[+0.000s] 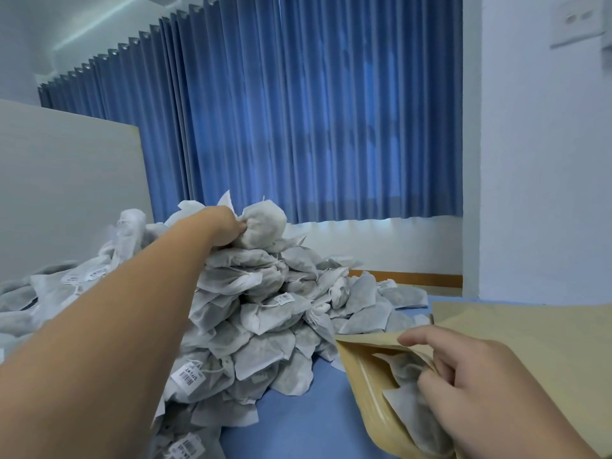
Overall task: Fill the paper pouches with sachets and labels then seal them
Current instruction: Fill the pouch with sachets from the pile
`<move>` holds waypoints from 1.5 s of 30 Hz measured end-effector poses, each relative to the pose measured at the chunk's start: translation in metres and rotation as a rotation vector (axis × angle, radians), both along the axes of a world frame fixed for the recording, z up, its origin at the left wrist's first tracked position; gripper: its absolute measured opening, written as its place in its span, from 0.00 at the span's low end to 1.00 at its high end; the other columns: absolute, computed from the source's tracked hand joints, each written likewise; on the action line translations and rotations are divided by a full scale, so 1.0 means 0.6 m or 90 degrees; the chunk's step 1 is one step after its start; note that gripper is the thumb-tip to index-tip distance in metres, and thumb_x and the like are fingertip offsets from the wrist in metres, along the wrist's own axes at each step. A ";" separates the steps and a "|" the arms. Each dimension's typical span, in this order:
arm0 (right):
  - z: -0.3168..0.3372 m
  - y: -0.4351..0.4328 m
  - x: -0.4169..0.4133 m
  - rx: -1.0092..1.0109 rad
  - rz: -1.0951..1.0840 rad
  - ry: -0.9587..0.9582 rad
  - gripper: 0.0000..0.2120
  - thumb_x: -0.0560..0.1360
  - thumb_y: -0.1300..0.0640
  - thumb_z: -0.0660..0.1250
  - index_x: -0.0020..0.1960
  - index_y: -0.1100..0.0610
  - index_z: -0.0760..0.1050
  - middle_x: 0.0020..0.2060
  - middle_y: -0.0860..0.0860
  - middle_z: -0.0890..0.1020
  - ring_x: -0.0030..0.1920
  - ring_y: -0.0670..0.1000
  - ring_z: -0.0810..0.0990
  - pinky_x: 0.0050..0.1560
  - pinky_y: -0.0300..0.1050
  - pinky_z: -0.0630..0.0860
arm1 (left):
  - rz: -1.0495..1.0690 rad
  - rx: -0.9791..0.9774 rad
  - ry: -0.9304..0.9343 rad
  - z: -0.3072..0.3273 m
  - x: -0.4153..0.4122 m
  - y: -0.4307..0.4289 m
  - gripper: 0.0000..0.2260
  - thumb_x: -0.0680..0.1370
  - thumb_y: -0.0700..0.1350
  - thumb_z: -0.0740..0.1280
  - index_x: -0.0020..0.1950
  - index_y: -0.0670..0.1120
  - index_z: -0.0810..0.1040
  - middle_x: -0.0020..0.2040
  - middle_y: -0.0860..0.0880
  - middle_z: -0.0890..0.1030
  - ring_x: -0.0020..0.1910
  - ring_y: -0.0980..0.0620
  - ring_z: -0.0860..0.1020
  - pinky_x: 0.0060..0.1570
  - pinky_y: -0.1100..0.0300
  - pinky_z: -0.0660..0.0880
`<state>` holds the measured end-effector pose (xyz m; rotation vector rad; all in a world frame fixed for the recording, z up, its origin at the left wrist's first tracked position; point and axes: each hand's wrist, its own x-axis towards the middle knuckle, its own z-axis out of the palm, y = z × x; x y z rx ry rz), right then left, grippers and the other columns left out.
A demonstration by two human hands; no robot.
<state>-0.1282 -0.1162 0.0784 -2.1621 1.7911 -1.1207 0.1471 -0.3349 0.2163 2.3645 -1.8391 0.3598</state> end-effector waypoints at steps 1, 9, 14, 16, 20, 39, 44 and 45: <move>-0.001 0.000 0.000 -0.003 0.000 0.003 0.18 0.71 0.58 0.63 0.40 0.32 0.69 0.30 0.35 0.75 0.38 0.43 0.74 0.39 0.38 0.73 | 0.012 -0.004 -0.048 -0.003 -0.004 0.004 0.25 0.83 0.57 0.50 0.78 0.48 0.56 0.66 0.43 0.72 0.61 0.44 0.70 0.60 0.52 0.64; 0.012 0.010 -0.007 -0.025 -0.004 -0.017 0.16 0.70 0.59 0.65 0.42 0.36 0.74 0.28 0.40 0.76 0.34 0.41 0.73 0.32 0.39 0.68 | -0.360 -0.225 0.093 -0.038 -0.009 0.061 0.19 0.83 0.52 0.55 0.40 0.42 0.75 0.37 0.43 0.78 0.38 0.46 0.74 0.38 0.55 0.68; 0.022 0.014 -0.026 -0.014 -0.036 -0.027 0.15 0.68 0.62 0.65 0.40 0.40 0.75 0.23 0.43 0.74 0.29 0.42 0.73 0.31 0.46 0.69 | -0.604 -0.343 0.166 -0.091 -0.048 0.165 0.17 0.81 0.48 0.62 0.33 0.44 0.73 0.30 0.49 0.75 0.32 0.54 0.72 0.34 0.62 0.66; 0.023 0.012 -0.036 -0.006 -0.056 -0.020 0.14 0.68 0.61 0.64 0.41 0.40 0.76 0.23 0.42 0.75 0.29 0.42 0.73 0.30 0.44 0.66 | -0.667 -0.341 0.183 -0.134 -0.059 0.213 0.16 0.79 0.48 0.63 0.31 0.49 0.69 0.28 0.54 0.72 0.32 0.57 0.72 0.35 0.67 0.65; 0.018 0.005 -0.053 0.026 -0.115 0.066 0.14 0.68 0.59 0.64 0.48 0.43 0.78 0.27 0.46 0.72 0.33 0.46 0.73 0.31 0.43 0.65 | -0.686 -0.308 0.191 -0.237 -0.063 0.278 0.18 0.78 0.51 0.60 0.30 0.46 0.67 0.28 0.54 0.68 0.29 0.56 0.68 0.33 0.61 0.65; 0.022 0.008 -0.052 0.022 -0.114 0.115 0.11 0.69 0.60 0.64 0.46 0.47 0.79 0.31 0.45 0.73 0.35 0.47 0.72 0.30 0.41 0.62 | -0.600 0.033 0.169 -0.363 -0.115 0.391 0.22 0.72 0.57 0.67 0.56 0.66 0.56 0.50 0.65 0.70 0.44 0.60 0.73 0.46 0.60 0.73; 0.022 0.011 -0.052 0.021 -0.100 0.100 0.11 0.69 0.60 0.64 0.43 0.46 0.80 0.29 0.45 0.72 0.34 0.47 0.73 0.30 0.41 0.63 | -0.587 0.055 0.072 -0.387 -0.120 0.387 0.32 0.74 0.56 0.64 0.73 0.63 0.50 0.63 0.59 0.67 0.58 0.56 0.73 0.49 0.61 0.71; 0.022 0.011 -0.052 0.019 -0.095 0.100 0.11 0.69 0.60 0.64 0.42 0.46 0.80 0.29 0.45 0.72 0.34 0.47 0.73 0.30 0.41 0.63 | -0.592 0.055 0.086 -0.386 -0.117 0.383 0.30 0.74 0.54 0.64 0.72 0.63 0.53 0.63 0.59 0.67 0.59 0.56 0.73 0.50 0.61 0.71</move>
